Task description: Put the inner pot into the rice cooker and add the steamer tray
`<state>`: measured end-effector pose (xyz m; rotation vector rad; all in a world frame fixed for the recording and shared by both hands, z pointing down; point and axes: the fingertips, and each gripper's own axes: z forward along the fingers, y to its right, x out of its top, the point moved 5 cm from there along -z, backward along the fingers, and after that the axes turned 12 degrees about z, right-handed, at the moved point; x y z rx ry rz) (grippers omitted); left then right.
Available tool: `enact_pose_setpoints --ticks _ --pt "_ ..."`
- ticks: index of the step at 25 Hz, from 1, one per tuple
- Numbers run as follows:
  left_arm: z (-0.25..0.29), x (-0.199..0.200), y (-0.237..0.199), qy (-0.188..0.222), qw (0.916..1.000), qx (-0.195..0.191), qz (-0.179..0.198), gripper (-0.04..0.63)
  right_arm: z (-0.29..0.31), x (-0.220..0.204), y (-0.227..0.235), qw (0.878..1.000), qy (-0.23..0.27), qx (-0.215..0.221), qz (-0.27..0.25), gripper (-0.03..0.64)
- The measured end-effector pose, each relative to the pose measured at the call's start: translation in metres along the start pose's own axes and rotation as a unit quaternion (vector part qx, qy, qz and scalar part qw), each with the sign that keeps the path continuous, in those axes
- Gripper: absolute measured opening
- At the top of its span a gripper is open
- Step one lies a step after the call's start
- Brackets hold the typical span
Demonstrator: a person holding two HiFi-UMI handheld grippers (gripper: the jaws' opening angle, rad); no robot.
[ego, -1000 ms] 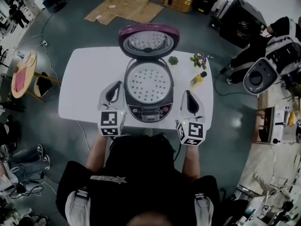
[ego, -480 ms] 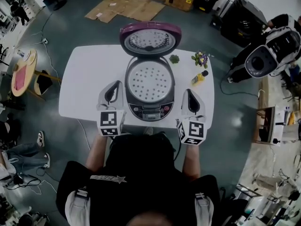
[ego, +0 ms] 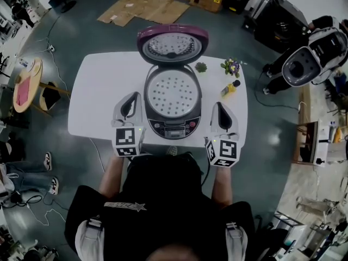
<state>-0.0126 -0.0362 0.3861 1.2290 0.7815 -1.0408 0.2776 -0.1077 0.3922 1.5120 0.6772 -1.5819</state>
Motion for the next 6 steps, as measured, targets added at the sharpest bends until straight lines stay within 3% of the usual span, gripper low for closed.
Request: enact_pose_setpoints --ticks 6 --pt "-0.0025 -0.0017 0.0038 -0.001 1.0000 -0.002 0.003 0.012 -0.0024 -0.0014 -0.0005 1.000 0.001 0.001 0.000 0.006"
